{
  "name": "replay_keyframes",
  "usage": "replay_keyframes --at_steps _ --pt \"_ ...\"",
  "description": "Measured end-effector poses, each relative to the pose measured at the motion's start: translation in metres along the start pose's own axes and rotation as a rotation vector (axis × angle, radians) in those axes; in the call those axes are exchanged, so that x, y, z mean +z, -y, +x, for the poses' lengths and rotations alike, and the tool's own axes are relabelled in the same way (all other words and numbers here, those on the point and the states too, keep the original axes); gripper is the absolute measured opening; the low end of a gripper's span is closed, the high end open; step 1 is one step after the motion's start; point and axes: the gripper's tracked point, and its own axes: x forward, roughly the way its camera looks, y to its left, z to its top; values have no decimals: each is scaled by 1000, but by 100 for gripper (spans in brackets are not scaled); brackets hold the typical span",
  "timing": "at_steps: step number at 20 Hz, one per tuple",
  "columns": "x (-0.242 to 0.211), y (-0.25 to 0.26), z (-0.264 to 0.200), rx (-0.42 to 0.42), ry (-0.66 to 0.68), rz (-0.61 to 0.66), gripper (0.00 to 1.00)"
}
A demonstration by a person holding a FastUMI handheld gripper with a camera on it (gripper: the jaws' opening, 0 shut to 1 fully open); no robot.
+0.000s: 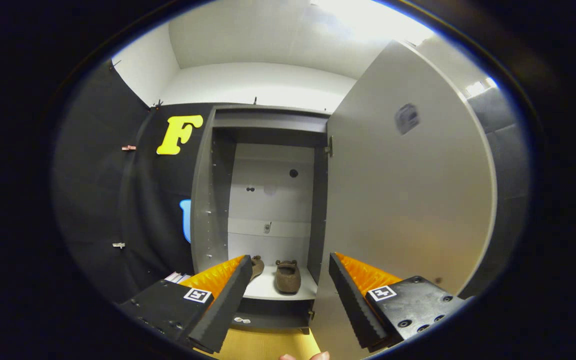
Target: Open the shoe cabinet door, grab the shoes and put them into the shoe cabinet, then close the shoe cabinet door.
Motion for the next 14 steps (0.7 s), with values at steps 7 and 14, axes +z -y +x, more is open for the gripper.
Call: replay_keyframes --at_steps 7,14 --pt "1 75 -82 -66 -38 -11 97" --pt "19 159 -113 -162 -31 -32 97"
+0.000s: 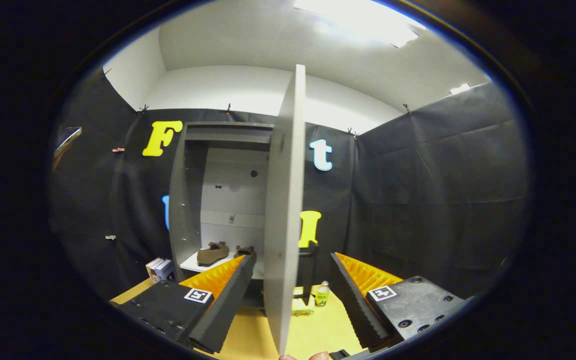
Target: Open the shoe cabinet door, grab the shoes and put them into the shoe cabinet, then close the shoe cabinet door.
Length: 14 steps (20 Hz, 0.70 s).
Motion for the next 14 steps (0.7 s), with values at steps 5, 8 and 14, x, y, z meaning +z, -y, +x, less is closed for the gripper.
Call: replay_keyframes --at_steps 5,8,14 --pt "-21 78 21 -166 -42 -5 97" --pt "-38 100 54 -205 -77 -18 97" --pt "-60 76 101 -122 -139 43 97"
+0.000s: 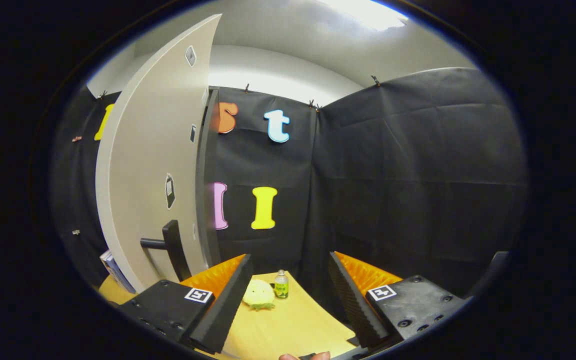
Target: Open the shoe cabinet door, grab the shoes and put them into the shoe cabinet, then close the shoe cabinet door.
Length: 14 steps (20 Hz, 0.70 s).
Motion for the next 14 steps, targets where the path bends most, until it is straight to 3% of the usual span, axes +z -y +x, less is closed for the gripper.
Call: replay_keyframes --at_steps 8,14 --pt "-8 -31 -7 41 -26 36 96" --pt "-13 -111 -28 174 -48 44 96"
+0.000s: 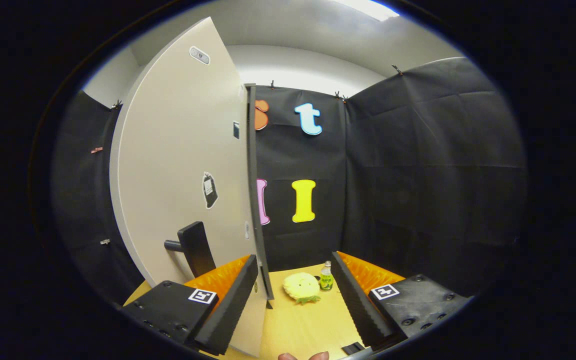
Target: Open the shoe cabinet door, grab the shoes and put them into the shoe cabinet, then close the shoe cabinet door.
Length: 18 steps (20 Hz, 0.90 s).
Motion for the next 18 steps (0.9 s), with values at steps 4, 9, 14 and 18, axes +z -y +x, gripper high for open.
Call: replay_keyframes --at_steps 4,9,14,18 --pt "-2 -55 4 79 -15 23 96" --pt "-11 -122 16 170 -44 30 97" --pt "-16 -177 7 295 -68 46 98" --pt "-10 -183 3 305 -36 23 98"
